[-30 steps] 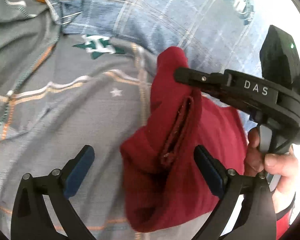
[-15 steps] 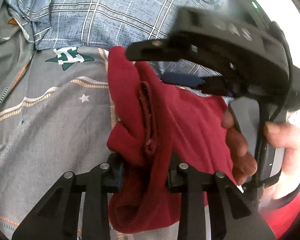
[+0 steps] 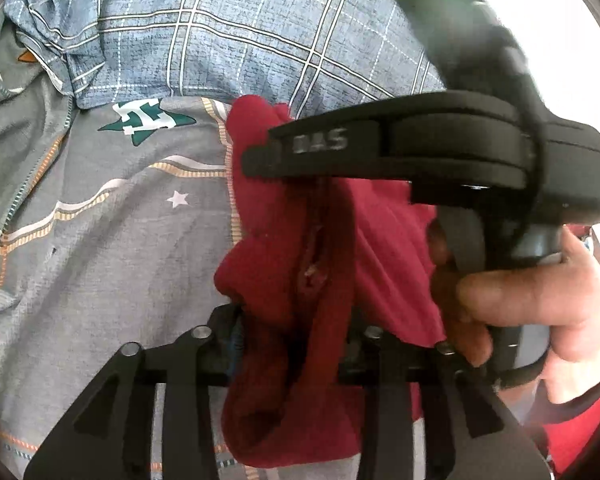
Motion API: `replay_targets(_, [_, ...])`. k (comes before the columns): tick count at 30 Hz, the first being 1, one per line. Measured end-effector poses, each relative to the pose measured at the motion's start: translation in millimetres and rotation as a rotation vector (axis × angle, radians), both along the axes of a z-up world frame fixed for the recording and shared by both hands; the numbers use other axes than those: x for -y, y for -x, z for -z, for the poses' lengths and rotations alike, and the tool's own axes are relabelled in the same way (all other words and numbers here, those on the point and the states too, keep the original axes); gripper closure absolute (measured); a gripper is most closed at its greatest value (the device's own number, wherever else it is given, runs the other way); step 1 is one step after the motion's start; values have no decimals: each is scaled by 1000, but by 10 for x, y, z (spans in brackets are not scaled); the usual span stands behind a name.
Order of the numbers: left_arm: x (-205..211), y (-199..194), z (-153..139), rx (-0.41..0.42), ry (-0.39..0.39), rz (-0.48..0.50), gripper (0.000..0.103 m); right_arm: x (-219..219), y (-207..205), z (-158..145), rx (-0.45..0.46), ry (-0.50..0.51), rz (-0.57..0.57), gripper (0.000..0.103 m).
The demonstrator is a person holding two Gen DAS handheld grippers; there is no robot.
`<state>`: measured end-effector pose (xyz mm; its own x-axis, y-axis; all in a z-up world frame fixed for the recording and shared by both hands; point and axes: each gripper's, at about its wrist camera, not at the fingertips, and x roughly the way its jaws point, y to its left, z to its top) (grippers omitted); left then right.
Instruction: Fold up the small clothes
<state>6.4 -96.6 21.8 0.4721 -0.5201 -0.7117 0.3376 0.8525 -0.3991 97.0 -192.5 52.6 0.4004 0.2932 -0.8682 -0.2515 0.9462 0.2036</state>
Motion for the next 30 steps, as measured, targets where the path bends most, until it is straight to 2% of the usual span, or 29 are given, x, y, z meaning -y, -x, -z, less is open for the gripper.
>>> replay_targets(4, [-3,-70,79,-7,-9,-19,42,135,32,-65,0,-44,7,84])
replay_targets(10, [2,-104,117,-2,-6,-8,41,261,62,-140,11,-80,7,84])
replay_targets(11, [16,-86,112,-1,-7,-5,43,261,71,-143,16,-81,7,84])
replay_targets(15, [89,-78,95,15,-17,16,75,317,109,-171,23,-83,13,85])
replay_targets(16, [109,-63,70,27,-21,16,78,326,125,-185,27,-81,14,85])
replay_targets(21, [134,-54,-12,23,-1,12,82,445,203,-287,45,-93,25,86])
replay_targets(24, [167,-20,-159,34,9,13,82,508,254,-377,58,-94,27,86])
replay_targets(30, [425,95,-521,82,-1,65,82,717,368,-773,120,-78,16,86])
